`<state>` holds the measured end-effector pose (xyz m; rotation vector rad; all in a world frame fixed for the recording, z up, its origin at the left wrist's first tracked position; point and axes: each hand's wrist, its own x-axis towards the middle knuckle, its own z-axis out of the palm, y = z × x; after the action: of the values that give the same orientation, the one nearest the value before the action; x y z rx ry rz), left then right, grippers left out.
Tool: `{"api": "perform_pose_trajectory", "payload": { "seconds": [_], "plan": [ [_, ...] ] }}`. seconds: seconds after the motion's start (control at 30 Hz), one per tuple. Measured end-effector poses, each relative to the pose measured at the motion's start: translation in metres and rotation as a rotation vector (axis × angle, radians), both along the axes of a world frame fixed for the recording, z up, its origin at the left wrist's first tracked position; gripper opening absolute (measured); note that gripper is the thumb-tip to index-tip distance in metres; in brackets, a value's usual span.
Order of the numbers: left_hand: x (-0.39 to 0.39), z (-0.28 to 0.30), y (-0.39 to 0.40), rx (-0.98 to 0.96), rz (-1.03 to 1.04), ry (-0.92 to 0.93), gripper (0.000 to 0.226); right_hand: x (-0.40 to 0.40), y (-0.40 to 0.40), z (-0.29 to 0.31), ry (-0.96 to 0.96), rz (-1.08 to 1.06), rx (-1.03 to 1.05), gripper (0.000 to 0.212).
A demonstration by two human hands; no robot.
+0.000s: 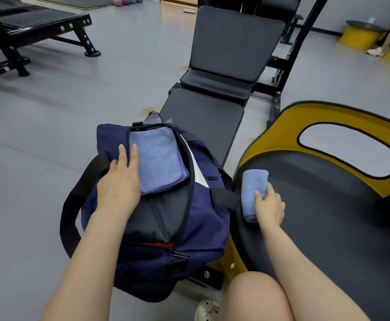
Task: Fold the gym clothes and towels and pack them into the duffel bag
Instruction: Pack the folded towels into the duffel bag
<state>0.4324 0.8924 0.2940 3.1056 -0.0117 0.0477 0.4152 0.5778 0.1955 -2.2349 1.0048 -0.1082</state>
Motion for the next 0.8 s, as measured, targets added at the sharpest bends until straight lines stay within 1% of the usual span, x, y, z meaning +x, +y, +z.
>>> {"api": "perform_pose_trajectory", "payload": {
  "seconds": [0.03,0.13,0.27,0.33,0.4,0.47,0.57,0.6,0.67,0.8],
  "plan": [
    [0.0,0.0,0.0,0.0,-0.001,-0.002,0.08,0.001,-0.003,-0.002,0.041,0.003,-0.024,0.053],
    [0.0,0.001,0.0,-0.003,0.0,-0.003,0.079,0.003,-0.006,-0.004,0.106,-0.003,0.077,0.055],
    [-0.001,0.003,0.001,-0.014,0.0,0.001,0.077,0.007,-0.008,0.001,0.121,-0.031,0.207,0.074],
    [-0.001,0.005,0.002,-0.043,0.009,0.0,0.077,0.007,-0.009,0.002,0.13,-0.056,0.265,0.079],
    [-0.001,0.008,0.003,-0.092,0.029,0.021,0.077,0.006,-0.009,0.003,0.132,-0.077,0.3,0.074],
    [0.002,0.011,0.008,-0.159,0.041,0.043,0.08,0.003,-0.009,0.004,0.098,-0.085,0.313,0.063],
    [0.006,0.012,0.017,-0.254,0.062,0.068,0.081,0.002,-0.006,0.009,-0.026,-0.058,0.296,0.039],
    [0.006,0.012,0.019,-0.283,0.071,0.071,0.079,0.002,-0.004,0.012,-0.072,-0.047,0.282,0.034],
    [0.007,0.014,0.019,-0.322,0.082,0.074,0.076,0.002,0.0,0.019,-0.159,-0.038,0.259,0.031],
    [0.006,0.018,0.016,-0.339,0.089,0.095,0.075,0.0,0.012,0.045,-0.286,-0.008,0.267,0.03]
  ]
}}
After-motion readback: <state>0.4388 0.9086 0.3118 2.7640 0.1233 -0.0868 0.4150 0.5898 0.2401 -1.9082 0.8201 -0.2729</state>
